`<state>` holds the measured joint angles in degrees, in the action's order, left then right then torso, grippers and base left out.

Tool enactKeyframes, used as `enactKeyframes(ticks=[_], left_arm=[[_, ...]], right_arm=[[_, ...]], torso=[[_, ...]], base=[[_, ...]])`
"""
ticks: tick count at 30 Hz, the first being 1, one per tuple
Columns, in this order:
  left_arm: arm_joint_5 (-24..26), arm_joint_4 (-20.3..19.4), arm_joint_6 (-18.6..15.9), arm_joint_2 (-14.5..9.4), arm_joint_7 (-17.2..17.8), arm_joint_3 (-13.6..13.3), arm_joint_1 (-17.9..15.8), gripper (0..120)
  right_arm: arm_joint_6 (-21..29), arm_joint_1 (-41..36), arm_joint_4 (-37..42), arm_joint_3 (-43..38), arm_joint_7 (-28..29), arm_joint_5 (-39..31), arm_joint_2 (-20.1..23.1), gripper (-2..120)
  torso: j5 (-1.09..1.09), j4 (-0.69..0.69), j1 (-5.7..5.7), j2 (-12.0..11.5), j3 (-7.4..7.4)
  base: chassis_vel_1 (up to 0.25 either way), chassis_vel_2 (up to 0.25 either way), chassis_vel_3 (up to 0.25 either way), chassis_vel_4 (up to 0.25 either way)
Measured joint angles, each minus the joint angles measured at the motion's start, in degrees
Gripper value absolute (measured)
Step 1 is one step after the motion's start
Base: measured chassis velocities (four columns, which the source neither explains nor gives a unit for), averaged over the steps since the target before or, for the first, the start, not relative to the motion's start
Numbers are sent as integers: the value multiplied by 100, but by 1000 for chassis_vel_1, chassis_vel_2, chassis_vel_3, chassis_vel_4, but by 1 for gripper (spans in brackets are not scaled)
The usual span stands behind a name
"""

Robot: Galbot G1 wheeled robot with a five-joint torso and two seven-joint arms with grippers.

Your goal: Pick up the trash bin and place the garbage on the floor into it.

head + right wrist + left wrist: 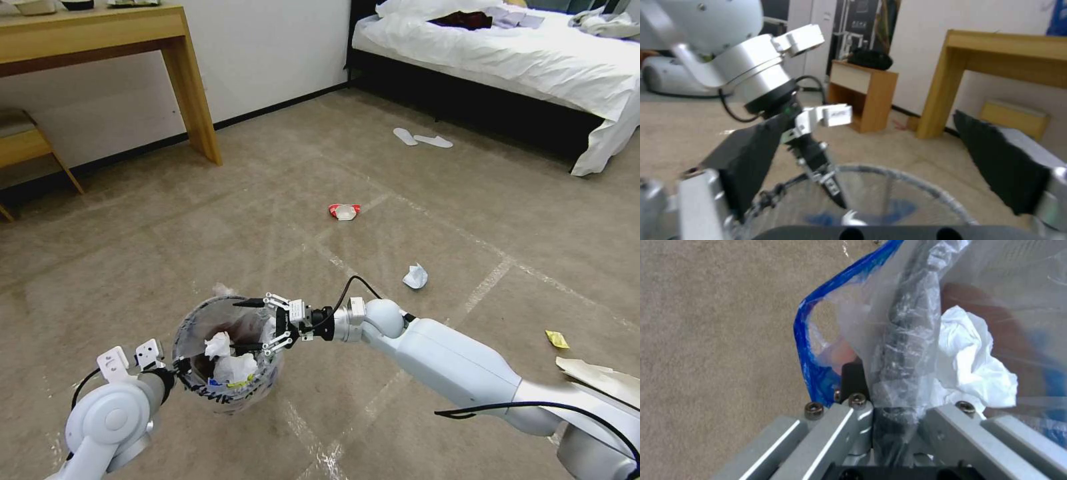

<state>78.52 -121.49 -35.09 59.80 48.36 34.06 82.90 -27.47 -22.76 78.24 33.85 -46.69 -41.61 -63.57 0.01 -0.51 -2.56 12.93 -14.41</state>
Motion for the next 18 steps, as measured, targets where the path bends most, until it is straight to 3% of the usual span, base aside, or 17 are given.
enactKeyframes(ticks=[8,11,14,15,18], left_arm=[[24,-44,-1,-17,17,17,22,0],[44,-84,-5,-14,27,61,43,0],[118,-211,-63,-2,76,151,130,0],[118,-211,-63,-2,76,151,130,0],[162,-289,-119,-5,119,223,151,0]], right_arm=[[-10,0,154,-446,349,-107,-3,100],[-32,-79,290,-780,797,-151,13,100],[17,-711,774,-2082,2302,30,149,100],[17,-711,774,-2082,2302,30,149,100],[337,-1521,1256,-3435,3196,352,329,100]], torso=[[0,1,0,0,0],[0,1,0,0,1],[1,2,0,0,1],[1,2,0,0,1],[1,-2,0,0,1]], base=[[0,0,0,0],[0,0,0,0],[0,0,0,0],[0,0,0,0],[0,0,0,0]])
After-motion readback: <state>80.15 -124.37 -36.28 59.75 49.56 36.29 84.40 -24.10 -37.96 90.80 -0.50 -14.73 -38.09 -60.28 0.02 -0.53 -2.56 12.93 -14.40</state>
